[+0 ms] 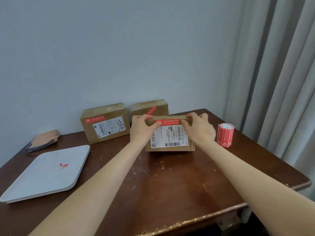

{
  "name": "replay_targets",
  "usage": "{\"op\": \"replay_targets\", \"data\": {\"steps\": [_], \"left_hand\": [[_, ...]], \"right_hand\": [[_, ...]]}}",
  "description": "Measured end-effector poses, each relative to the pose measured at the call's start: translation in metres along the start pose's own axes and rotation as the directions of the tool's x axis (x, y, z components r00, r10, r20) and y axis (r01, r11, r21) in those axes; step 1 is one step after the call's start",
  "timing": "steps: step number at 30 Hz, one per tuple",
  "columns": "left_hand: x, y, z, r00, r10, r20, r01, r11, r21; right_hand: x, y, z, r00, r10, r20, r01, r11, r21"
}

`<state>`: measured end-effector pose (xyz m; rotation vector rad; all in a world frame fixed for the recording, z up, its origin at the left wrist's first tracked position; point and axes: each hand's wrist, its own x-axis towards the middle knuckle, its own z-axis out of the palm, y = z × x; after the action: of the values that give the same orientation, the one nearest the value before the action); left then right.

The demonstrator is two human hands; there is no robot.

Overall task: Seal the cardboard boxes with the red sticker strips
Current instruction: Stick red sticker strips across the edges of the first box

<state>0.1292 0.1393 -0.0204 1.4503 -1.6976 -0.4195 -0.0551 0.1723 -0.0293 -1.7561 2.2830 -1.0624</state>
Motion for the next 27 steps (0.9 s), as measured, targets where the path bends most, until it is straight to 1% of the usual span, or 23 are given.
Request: {"op": "replay_targets", "data": {"steps": [4,8,11,14,19,22,27], "left_hand": [[0.016,-0.004,0.000,0.999,0.023,-0.029,-0.023,1.000,0.015],[0.032,-0.008,0.005,1.000,0.006,-0.015,-0.006,1.000,0.022],[0.041,-0.013,0.009,1.000,-0.001,0.008,0.001,1.000,-0.004],[0.048,-0.016,0.013,1.000,-0.012,0.010,0.012,1.000,-0.023],[0.057,-0.018,0.018,1.000,-0.008,0.015,0.009,0.998,-0.055],[0.059,-0.021,0.019,0.999,0.036,0.008,-0.036,0.999,-0.038],[0.058,-0.023,0.020,0.984,0.172,-0.046,-0.168,0.983,0.076]], "right_hand": [[0.015,0.002,0.002,1.000,-0.028,-0.009,0.028,0.999,0.038],[0.029,0.005,0.012,0.998,-0.052,-0.025,0.054,0.992,0.114],[0.040,0.004,0.018,0.998,-0.066,-0.025,0.069,0.984,0.164],[0.047,0.001,0.023,0.999,-0.048,-0.004,0.048,0.973,0.226],[0.056,-0.003,0.028,1.000,0.006,0.016,-0.009,0.978,0.209],[0.057,-0.006,0.031,0.999,0.032,0.006,-0.033,0.979,0.200],[0.054,-0.006,0.036,0.999,0.044,-0.024,-0.037,0.970,0.242]]}}
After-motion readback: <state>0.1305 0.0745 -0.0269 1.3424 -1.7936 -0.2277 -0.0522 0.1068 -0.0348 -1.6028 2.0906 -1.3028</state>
